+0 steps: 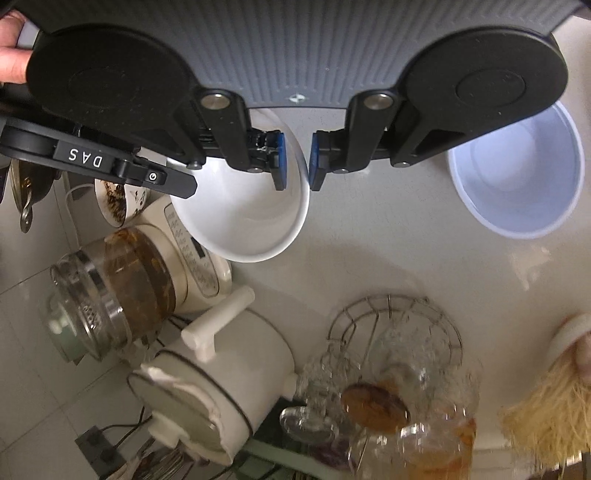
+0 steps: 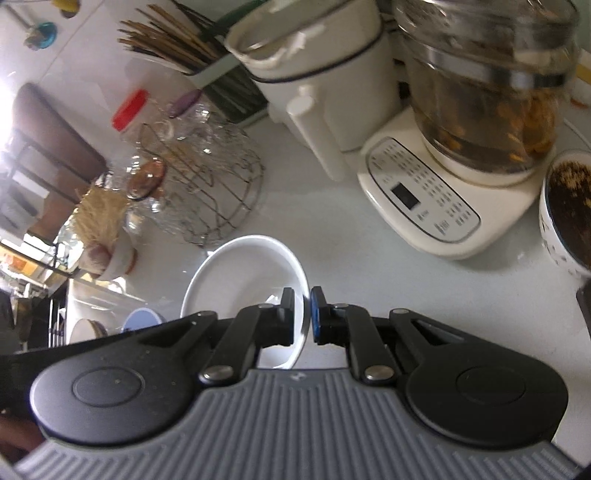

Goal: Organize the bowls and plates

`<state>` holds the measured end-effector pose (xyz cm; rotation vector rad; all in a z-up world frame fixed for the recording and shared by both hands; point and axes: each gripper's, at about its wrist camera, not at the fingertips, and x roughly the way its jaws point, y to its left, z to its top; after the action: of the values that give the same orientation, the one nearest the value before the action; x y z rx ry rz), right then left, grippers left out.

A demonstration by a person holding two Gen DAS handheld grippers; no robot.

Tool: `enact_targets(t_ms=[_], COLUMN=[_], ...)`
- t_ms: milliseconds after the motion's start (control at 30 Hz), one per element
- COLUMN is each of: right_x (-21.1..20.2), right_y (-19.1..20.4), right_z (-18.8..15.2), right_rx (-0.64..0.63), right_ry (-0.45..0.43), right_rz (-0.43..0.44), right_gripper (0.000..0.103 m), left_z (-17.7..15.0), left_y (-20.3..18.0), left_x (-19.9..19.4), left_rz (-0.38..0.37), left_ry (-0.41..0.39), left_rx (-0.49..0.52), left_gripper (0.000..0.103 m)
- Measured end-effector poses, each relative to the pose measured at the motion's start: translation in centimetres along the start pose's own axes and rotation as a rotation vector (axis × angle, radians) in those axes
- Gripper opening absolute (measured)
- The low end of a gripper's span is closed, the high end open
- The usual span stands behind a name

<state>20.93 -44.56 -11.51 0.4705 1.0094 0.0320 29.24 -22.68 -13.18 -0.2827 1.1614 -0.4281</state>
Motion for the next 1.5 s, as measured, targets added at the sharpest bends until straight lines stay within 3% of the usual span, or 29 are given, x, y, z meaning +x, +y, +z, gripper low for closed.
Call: enact_targets(t_ms=[533,833,1233,1500], right_x=[0.6,2.1,6.3,9.3], right_y=[4.0,8.8,15.4,17.0], right_z=[3.1,4.1,1.0,-2.1], right_rx=[-0.09,-0.199,-0.353,-0.418], right_ry=[-0.02,0.004,0.147,0.228], right_rz=[0.109,0.159,0.221,0.163], right_gripper=[0.011,0.011,0.012,0.012], left_z=[0.9,0.6,-2.3,-4.9], left_y=[1.8,6.1,13.2,15.3], left_x=[-4.5,-7.9,-11.7,-11.1], left_rz=[0.035,0.004,0.118,0.173], left_ry=[-0.136,-0.236,-0.297,-0.304], left_rx=[-0.052,-0.198,-0.353,-0.389], left_gripper=[0.013,0.013,0.013,0.013])
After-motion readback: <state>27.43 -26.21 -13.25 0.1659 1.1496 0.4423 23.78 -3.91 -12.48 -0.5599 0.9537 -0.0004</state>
